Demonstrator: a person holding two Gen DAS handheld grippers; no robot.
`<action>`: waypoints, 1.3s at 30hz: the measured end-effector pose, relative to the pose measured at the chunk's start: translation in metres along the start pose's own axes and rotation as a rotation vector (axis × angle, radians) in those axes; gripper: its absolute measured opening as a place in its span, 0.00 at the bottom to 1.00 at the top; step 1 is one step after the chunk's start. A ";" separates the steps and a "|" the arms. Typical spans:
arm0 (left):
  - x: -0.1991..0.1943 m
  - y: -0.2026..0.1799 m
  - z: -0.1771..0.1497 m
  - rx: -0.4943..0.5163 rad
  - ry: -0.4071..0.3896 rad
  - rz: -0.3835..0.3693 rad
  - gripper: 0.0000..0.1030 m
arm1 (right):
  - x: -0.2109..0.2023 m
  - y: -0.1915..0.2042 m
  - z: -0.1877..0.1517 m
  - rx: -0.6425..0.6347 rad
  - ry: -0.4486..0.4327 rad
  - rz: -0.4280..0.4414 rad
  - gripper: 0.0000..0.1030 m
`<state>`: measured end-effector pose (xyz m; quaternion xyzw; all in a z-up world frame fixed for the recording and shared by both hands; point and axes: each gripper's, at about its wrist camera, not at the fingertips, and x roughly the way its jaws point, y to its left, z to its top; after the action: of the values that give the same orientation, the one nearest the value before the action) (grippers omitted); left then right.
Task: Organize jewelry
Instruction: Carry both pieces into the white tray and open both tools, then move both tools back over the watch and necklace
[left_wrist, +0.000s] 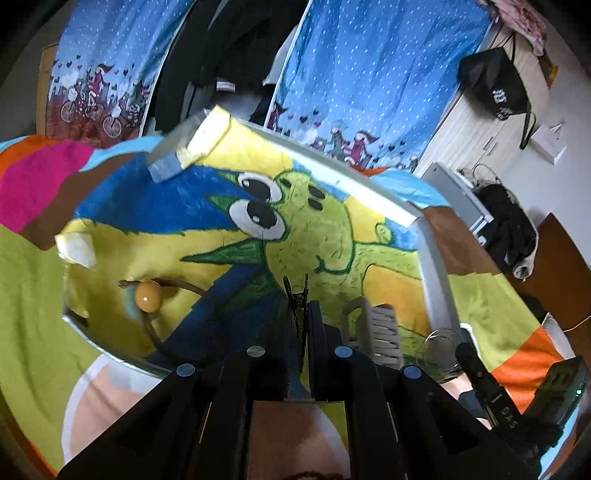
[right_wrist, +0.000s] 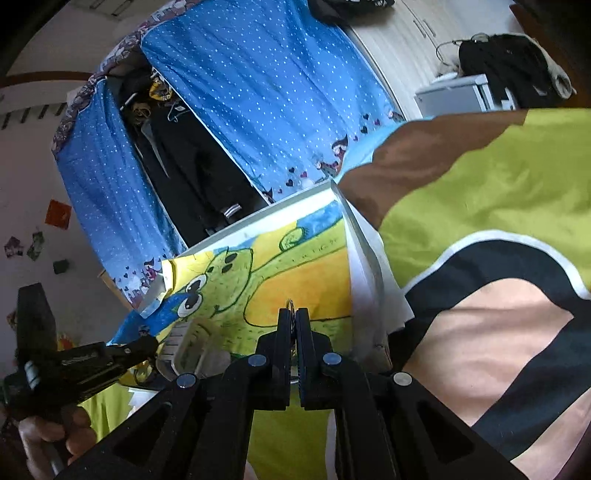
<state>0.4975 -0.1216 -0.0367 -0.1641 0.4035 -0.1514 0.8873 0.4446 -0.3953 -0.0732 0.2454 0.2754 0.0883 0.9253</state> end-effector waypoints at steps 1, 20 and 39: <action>0.003 0.000 -0.001 -0.004 0.007 0.007 0.05 | 0.000 -0.001 0.000 0.005 0.008 -0.007 0.04; -0.069 -0.021 -0.022 -0.006 -0.118 0.127 0.77 | -0.054 0.021 0.009 -0.120 -0.081 -0.123 0.72; -0.222 -0.041 -0.108 0.136 -0.294 0.225 0.83 | -0.175 0.083 -0.047 -0.315 -0.158 -0.035 1.00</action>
<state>0.2695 -0.0880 0.0608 -0.0782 0.2743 -0.0525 0.9570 0.2710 -0.3570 0.0156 0.0987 0.1887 0.0949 0.9724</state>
